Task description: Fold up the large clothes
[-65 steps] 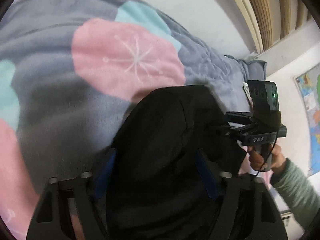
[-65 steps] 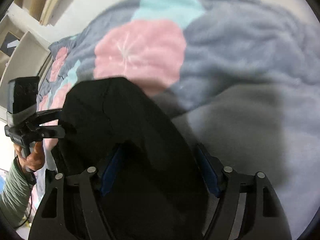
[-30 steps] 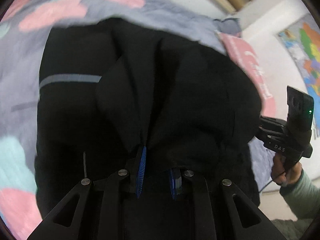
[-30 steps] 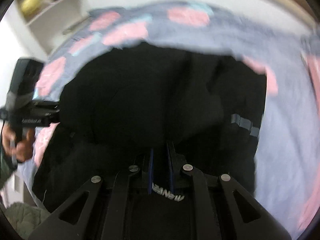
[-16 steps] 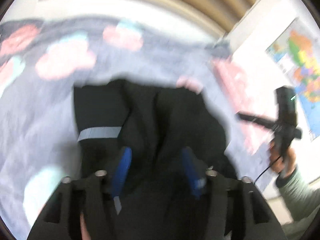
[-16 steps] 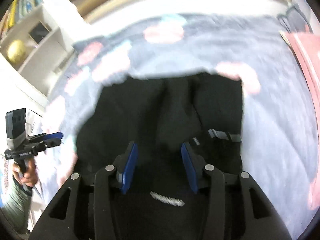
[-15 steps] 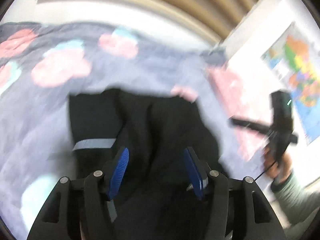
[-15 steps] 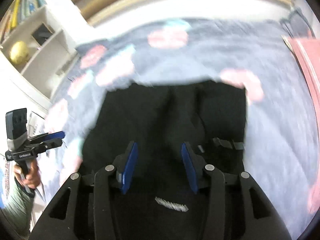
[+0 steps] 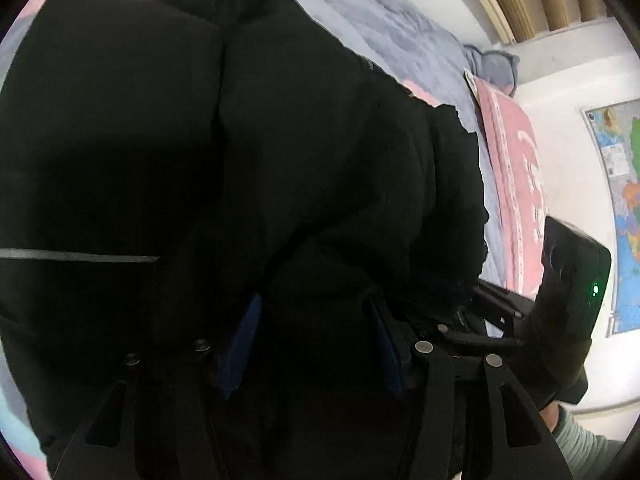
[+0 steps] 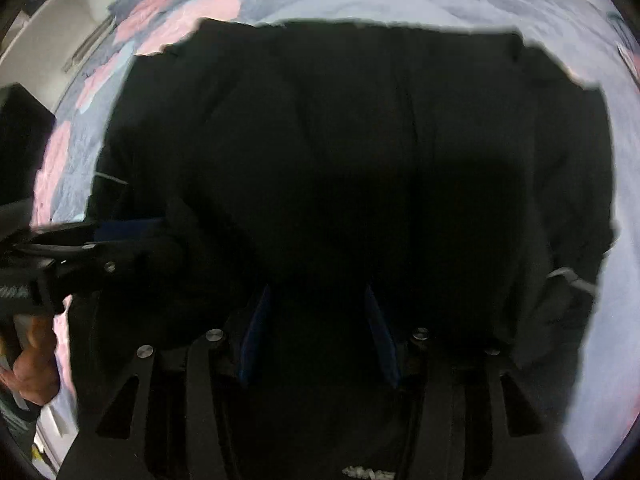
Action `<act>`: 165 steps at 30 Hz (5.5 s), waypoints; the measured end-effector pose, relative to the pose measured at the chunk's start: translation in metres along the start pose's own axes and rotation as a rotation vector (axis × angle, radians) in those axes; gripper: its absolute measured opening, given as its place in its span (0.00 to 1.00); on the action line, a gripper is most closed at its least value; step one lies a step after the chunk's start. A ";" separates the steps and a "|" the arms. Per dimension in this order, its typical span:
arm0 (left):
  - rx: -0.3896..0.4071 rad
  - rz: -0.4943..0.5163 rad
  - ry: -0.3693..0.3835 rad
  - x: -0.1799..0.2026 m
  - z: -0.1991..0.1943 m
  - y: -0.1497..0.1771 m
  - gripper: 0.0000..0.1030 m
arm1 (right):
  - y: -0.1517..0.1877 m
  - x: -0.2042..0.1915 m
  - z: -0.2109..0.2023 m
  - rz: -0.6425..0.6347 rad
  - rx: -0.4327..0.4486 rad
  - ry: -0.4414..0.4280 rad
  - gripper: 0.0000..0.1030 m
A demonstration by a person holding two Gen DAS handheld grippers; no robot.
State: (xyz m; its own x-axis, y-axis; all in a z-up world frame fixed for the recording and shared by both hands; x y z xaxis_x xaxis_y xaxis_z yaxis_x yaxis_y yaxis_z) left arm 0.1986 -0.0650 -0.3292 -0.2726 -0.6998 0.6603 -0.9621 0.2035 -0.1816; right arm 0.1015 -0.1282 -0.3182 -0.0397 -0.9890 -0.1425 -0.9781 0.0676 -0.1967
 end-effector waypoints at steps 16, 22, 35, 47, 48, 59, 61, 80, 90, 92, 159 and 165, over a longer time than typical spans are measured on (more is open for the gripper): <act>0.033 0.054 0.067 0.024 -0.034 0.048 0.54 | 0.036 -0.019 -0.058 -0.066 0.040 -0.040 0.51; 0.006 0.019 0.020 0.004 0.001 0.046 0.54 | 0.045 -0.009 -0.014 -0.023 -0.018 -0.060 0.50; 0.156 0.020 -0.020 0.036 -0.128 0.105 0.54 | 0.095 0.016 -0.092 0.107 -0.012 -0.131 0.58; 0.341 -0.222 -0.092 -0.041 -0.230 0.211 0.54 | 0.185 0.083 -0.150 0.312 0.024 -0.092 0.63; 0.336 -0.236 -0.099 -0.047 -0.236 0.219 0.54 | 0.192 0.087 -0.152 0.321 0.019 -0.092 0.63; 0.149 -0.410 -0.123 -0.098 -0.195 0.308 0.55 | 0.247 0.091 -0.146 0.315 -0.070 -0.027 0.63; 0.112 -0.445 -0.115 -0.107 -0.180 0.322 0.55 | 0.256 0.092 -0.145 0.309 -0.085 -0.011 0.63; 0.141 -0.425 0.175 -0.065 -0.132 0.332 0.55 | 0.334 0.155 -0.147 0.444 -0.151 0.061 0.63; 0.057 -0.352 0.056 -0.060 -0.110 0.335 0.55 | 0.373 0.165 -0.119 0.546 -0.224 0.041 0.63; 0.056 -0.328 0.051 -0.052 -0.106 0.331 0.55 | 0.374 0.165 -0.114 0.540 -0.228 0.035 0.63; 0.304 -0.351 0.049 -0.073 -0.109 -0.132 0.22 | -0.142 0.208 -0.069 0.428 0.068 0.014 0.20; 0.257 -0.278 -0.009 -0.096 -0.052 -0.137 0.24 | -0.148 0.199 0.008 0.377 -0.031 0.080 0.20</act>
State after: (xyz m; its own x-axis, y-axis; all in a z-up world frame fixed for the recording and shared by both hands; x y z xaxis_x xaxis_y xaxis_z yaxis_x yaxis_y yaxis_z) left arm 0.3575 0.0101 -0.3297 -0.0001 -0.7101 0.7041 -0.9695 -0.1726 -0.1742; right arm 0.2401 -0.3342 -0.3250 -0.4122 -0.9027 -0.1231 -0.8975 0.4256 -0.1154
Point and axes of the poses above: each gripper's, at about its wrist camera, not at the fingertips, and z roughly the way its jaws point, x to its right, y to its underside, the point moved 7 cm from there along z, roughly the way its jaws point, and after that the axes turned 7 degrees about y, right-handed, at the moved point
